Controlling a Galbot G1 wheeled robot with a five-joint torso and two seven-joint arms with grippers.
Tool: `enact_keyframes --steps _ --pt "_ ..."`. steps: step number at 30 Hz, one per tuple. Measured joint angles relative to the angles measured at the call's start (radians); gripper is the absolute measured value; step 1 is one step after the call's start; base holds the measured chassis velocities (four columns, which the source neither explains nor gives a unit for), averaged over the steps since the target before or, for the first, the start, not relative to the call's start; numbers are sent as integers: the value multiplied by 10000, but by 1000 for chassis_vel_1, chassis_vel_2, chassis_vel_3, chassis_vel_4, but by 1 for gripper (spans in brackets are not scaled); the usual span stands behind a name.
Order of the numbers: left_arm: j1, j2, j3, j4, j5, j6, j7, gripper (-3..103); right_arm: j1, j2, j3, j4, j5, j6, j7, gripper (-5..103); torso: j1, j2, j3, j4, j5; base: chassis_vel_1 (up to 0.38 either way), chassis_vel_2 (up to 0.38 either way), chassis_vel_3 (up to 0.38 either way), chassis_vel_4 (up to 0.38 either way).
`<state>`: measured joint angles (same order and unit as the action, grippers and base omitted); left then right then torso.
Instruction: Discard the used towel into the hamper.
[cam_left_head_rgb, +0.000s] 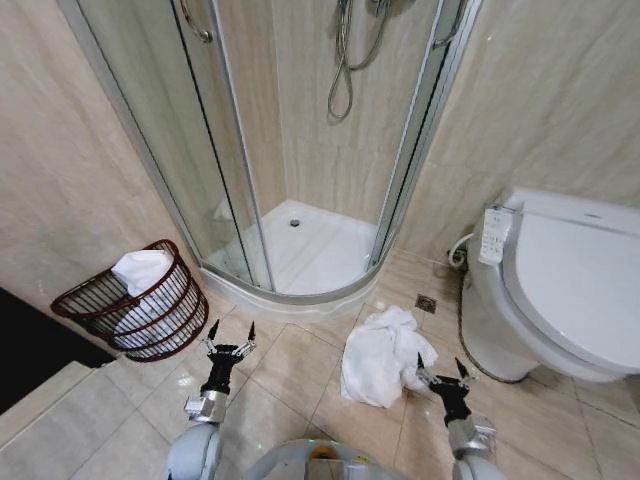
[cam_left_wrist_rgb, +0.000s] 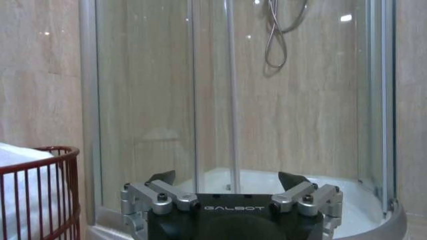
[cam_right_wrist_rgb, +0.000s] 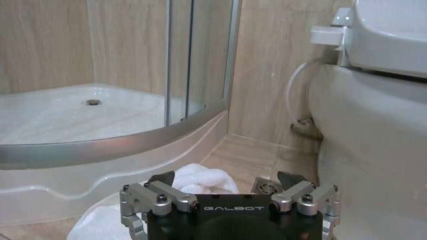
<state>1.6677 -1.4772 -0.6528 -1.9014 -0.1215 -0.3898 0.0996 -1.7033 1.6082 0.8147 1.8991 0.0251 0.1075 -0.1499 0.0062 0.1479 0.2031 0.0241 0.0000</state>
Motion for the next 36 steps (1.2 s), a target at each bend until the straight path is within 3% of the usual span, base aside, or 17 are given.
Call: enact_keyframes --steps 22,31,36 --pt "42 85 -71 -55 -2 -77 -83 100 228 0 -93 -426 104 338 -199 100 16 41 31 1 0 -85 87 96 -86" --pt "4 64 -136 -107 -10 -41 -91 100 983 0 -229 -1471 894 -2447 -49 100 17 49 37 1 0 0 0 0 0" --pt "-10 96 -159 -111 -96 -8 -100 100 1252 0 -239 -1803 918 -3085 41 100 18 51 39 0 -1 0 0 0 0"
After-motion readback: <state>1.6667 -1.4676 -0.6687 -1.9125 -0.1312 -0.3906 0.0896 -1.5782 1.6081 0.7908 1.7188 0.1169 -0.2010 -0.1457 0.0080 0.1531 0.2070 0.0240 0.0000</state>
